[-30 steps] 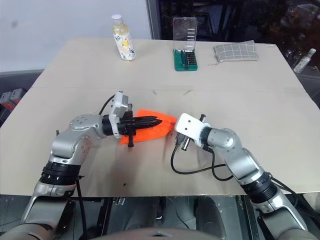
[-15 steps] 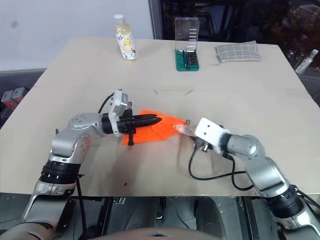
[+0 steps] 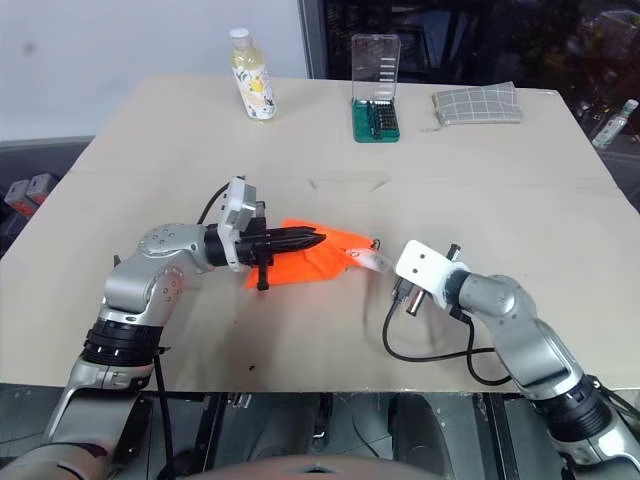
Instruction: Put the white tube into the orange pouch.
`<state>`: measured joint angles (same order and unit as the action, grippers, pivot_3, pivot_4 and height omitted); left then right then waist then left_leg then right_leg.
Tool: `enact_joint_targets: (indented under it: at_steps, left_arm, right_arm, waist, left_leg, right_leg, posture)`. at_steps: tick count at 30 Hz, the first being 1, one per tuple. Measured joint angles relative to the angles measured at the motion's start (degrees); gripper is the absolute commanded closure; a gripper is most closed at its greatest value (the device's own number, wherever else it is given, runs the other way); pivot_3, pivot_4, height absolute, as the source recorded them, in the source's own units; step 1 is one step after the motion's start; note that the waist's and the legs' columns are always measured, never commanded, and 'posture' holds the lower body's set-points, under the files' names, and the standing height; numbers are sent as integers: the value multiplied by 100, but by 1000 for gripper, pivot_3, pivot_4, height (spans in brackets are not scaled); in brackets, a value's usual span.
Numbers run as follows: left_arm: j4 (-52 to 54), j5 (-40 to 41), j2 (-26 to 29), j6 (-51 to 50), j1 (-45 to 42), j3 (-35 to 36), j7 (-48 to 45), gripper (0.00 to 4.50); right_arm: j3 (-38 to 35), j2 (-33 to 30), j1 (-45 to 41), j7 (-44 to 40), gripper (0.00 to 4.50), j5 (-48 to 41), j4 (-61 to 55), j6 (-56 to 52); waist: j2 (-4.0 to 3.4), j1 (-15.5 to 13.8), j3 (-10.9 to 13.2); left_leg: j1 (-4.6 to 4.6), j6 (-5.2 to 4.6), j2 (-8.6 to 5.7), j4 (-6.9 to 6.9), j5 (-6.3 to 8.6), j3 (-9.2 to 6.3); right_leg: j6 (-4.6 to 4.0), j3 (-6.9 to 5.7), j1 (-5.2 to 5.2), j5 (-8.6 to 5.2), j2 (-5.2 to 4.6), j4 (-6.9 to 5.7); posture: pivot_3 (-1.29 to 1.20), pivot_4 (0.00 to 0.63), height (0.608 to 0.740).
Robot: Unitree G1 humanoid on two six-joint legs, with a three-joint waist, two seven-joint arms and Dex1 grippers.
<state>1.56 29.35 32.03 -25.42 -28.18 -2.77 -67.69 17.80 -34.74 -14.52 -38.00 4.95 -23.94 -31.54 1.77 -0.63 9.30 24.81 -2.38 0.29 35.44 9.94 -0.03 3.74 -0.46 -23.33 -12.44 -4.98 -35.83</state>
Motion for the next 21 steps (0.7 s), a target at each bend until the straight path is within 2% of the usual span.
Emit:
enact_joint_targets:
  at_steps: [3,11,13,17,21]
  left_arm:
    - [0,0,-14,16,-2,-8,-12,4500]
    - [0,-1,-12,88,7,-7,-22,4500]
    - [-2,-2,-7,96,28,-3,-19,4500]
    - [-5,-6,-2,128,103,5,-8,4500]
    - [-4,-6,-16,171,130,-3,-11,4500]
  right_arm:
    - [255,342,-223,77,4411,108,168,62]
    - [364,655,-436,84,4411,94,161,53]
    - [246,479,-272,71,4411,77,5,48]
    - [-309,-312,399,-130,4411,46,-392,-107]
    - [-236,-473,488,-255,4411,70,-417,-209]
  waist:
    - [-1,5,0]
    - [0,-5,0]
    - [0,-21,0]
    - [0,-26,0]
    - [-1,44,0]
  left_leg:
    - [0,0,1,0,0,-2]
    - [0,0,0,0,0,-2]
    - [3,0,-3,0,0,-3]
    - [5,0,-9,0,0,-1]
    - [-9,0,8,0,0,3]
  right_leg:
    - [0,0,0,0,2,-1]
    - [0,0,0,0,2,-1]
    - [0,0,0,0,0,0]
    - [0,1,2,0,-7,4]
    - [-5,1,1,3,10,-2]
  posture:
    - [0,150,740]
    - [0,150,740]
    - [0,150,740]
    - [0,150,740]
    - [0,150,740]
